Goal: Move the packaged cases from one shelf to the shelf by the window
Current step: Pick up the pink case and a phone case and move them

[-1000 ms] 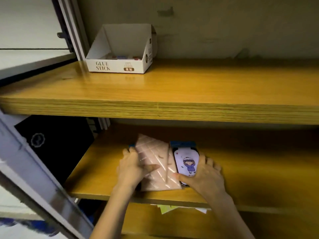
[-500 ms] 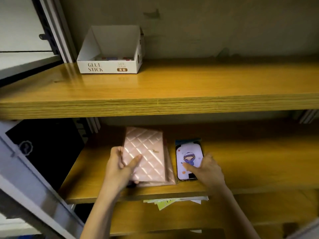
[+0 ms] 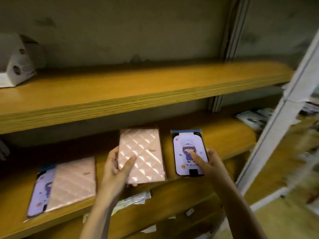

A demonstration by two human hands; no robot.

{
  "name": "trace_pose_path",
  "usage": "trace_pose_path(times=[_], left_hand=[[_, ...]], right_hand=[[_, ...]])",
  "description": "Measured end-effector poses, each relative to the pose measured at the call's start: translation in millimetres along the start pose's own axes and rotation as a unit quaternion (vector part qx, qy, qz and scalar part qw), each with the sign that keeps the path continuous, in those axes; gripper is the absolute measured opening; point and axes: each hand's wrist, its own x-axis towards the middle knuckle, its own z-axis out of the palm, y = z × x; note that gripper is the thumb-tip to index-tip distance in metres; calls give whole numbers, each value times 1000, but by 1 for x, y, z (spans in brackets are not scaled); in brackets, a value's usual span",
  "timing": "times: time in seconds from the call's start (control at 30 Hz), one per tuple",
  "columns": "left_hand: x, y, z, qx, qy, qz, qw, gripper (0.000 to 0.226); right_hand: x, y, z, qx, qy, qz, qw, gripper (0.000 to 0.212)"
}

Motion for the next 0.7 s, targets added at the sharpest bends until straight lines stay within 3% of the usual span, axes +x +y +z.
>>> trace_pose_path(times=[0.17, 0.3, 0.7], left_hand=[[-11, -12, 101, -16, -52, -27, 998, 50], [-28, -24, 184, -18, -96, -33, 995, 48], [-71, -47, 401, -8, -193, -21, 981, 46]], right_hand=[[-1, 13, -104, 30, 28, 6, 999, 38], [-10, 26, -190, 60, 55, -10, 997, 20], [-16, 64, -384, 48, 163, 1, 985, 32]])
